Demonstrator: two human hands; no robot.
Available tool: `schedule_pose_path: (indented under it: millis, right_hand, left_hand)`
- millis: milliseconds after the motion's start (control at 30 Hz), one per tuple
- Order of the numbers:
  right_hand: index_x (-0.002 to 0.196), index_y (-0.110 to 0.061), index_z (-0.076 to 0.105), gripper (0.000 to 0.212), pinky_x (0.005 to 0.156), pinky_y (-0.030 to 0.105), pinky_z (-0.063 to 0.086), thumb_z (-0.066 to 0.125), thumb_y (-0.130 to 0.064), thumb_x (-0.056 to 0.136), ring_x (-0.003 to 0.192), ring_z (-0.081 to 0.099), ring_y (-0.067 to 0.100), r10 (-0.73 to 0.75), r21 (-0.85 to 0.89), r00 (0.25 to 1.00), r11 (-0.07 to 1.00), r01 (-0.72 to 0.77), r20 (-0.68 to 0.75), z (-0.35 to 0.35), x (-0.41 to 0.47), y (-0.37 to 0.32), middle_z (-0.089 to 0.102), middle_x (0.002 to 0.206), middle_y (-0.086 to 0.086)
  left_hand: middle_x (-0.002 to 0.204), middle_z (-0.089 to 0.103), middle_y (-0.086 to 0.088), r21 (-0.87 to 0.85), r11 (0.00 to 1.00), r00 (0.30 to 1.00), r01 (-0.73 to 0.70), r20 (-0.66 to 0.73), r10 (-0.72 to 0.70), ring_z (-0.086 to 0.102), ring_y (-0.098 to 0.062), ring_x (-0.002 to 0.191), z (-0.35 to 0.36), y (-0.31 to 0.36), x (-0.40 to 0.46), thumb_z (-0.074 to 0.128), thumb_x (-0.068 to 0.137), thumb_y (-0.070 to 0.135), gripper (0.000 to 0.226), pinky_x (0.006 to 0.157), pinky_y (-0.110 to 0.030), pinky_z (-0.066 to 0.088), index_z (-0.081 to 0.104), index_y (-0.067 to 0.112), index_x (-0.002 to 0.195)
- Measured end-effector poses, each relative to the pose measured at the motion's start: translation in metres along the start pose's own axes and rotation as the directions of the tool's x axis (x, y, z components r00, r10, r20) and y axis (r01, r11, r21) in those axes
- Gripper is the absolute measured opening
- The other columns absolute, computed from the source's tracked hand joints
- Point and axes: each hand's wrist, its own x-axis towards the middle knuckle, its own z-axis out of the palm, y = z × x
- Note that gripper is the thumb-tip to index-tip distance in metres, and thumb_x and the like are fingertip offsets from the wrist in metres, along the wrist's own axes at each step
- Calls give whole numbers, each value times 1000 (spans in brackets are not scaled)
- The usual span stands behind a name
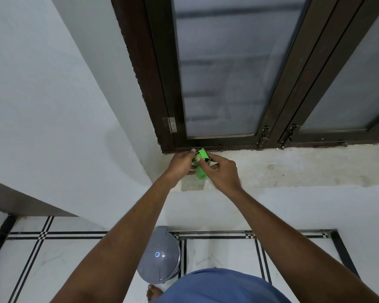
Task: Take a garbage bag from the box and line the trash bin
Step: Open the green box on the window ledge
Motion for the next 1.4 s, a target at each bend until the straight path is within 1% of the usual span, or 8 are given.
schedule_pose_path:
  millis: [167,300,467,667,800,933,1133,1400]
  right_hand:
    - [118,-25,87,44,67,14,49,63,-59,107,79,72,5,-11,-54,999,999,8,-53,-2,8,2,84,94,-8]
    - [75,-15,73,53,72,39,63,52,-46,113,76,75,23,92,79,994,993,-87,-59,2,13,13,75,73,5]
    - [105,-27,80,15,86,50,70,71,-40,106,83,83,19,180,250,983,954,-166,-34,4,16,17,83,97,-4]
    - [116,-31,73,8,81,43,71,67,-29,110,86,83,21,132,199,990,973,-121,-46,-1,11,12,78,115,-4]
    - [114,-28,84,25,87,50,68,60,-29,105,84,82,14,171,250,985,955,-160,-26,-2,8,13,82,110,-10]
    - [130,-30,80,34,79,35,61,73,-36,98,92,77,11,127,171,992,977,-129,19,-4,2,8,81,119,-13]
    - [143,-35,71,71,94,35,63,86,-70,83,114,73,14,37,-17,995,999,-35,88,-8,7,8,73,140,-13]
    - [143,-26,71,64,102,44,64,91,-50,87,120,72,18,-35,-54,993,998,41,110,-10,11,14,77,137,-4]
  left_hand:
    - [108,72,0,-27,999,1000,25,0,-25,74,-17,91,0,0,2,48,119,41,34,79,-33,64,68,18,133]
    - [112,73,-2,-22,999,999,41,-10,-41,76,-19,95,-2,-1,7,59,114,44,31,88,-37,66,71,18,126]
    - [124,77,-6,73,997,998,-20,-50,23,78,-24,106,2,-3,11,79,102,41,36,82,-30,67,77,16,127]
    - [129,75,-11,-88,995,998,52,22,-51,78,-29,109,-7,0,8,59,110,22,23,101,-40,66,76,14,122]
    - [134,75,-11,-75,996,996,-40,80,46,73,-28,122,-13,-18,9,62,113,8,24,109,-45,63,76,10,132]
    - [135,77,-9,-48,995,996,-84,27,85,74,-29,127,-13,-28,12,69,109,11,25,105,-42,65,78,13,133]
    - [132,77,-10,-101,988,993,-116,-14,115,76,-30,122,-11,-36,11,78,103,8,19,102,-46,67,82,19,118]
    - [121,81,-9,-5,992,991,-125,-38,125,82,-30,110,-14,-32,6,85,98,19,11,96,-45,69,82,18,109]
